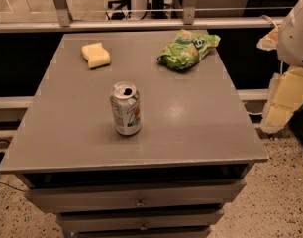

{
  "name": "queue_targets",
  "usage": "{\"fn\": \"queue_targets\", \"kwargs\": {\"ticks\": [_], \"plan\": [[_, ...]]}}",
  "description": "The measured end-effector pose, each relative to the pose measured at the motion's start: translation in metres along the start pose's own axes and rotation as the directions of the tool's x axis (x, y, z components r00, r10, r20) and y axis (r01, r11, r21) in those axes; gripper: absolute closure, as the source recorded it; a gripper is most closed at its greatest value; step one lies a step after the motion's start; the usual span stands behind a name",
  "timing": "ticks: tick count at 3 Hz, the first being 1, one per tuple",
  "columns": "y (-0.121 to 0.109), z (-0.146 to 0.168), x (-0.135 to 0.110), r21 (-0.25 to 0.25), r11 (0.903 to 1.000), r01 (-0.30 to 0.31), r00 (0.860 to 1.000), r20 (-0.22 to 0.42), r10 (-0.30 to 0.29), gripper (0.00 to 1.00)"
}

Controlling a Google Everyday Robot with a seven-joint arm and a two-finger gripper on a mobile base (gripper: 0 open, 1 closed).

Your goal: Pick 7up can

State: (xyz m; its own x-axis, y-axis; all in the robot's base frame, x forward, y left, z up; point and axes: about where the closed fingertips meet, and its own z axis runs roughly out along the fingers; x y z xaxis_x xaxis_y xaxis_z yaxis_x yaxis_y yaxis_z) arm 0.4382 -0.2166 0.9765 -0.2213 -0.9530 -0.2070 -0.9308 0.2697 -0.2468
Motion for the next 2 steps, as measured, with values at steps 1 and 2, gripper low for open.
{"fn": "queue_targets", "kwargs": {"ticks": [1,2], "plan": [[0.000,0.000,0.000,0.000,1.0000,0.000,1.000,0.000,0.000,0.00],[0.001,0.012,-0.013,-0.014,0.9999,0.006,0.996,0.087,-0.005,0.00]]}}
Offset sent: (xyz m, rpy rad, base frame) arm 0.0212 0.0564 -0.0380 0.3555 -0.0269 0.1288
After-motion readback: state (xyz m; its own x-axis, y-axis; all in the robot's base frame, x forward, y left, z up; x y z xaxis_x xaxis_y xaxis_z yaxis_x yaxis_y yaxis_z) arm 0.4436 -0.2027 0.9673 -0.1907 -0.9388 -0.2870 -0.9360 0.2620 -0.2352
